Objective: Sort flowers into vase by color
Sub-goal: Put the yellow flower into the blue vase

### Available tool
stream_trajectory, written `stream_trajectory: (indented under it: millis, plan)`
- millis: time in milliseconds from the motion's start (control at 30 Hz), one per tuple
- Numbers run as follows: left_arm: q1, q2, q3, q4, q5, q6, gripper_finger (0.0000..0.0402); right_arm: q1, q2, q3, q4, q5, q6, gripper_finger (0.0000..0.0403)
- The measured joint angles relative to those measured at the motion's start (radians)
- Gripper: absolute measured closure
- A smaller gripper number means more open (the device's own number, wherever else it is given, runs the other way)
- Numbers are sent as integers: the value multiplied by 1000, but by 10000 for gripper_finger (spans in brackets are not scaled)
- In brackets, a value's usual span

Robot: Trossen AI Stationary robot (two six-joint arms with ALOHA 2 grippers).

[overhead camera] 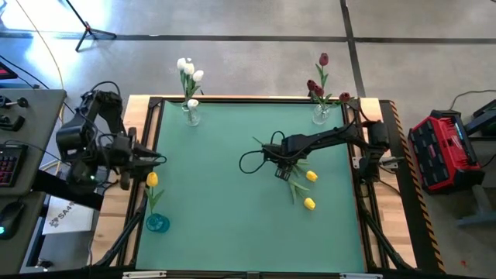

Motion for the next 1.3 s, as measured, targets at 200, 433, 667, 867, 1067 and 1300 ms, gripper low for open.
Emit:
stream_trajectory:
  millis: [200,433,667,867,1067,1300]
  plan:
    - [75,1,-43,0,40,0,292,-1,0,-1,4,-11,-4,301]
    - [171,11,-64,6,112,42,292,14,1,2,-5,7,-3,386]
    - [270,47,-67,17,164,107,292,125,6,114,-137,74,17,396]
    - [363,74,-67,120,212,266,292,223,5,260,-162,2,-10,395]
    - [465,119,-67,358,266,570,292,241,4,396,-91,-225,-20,400]
    - [571,228,-67,547,299,950,292,190,3,468,130,-544,94,401]
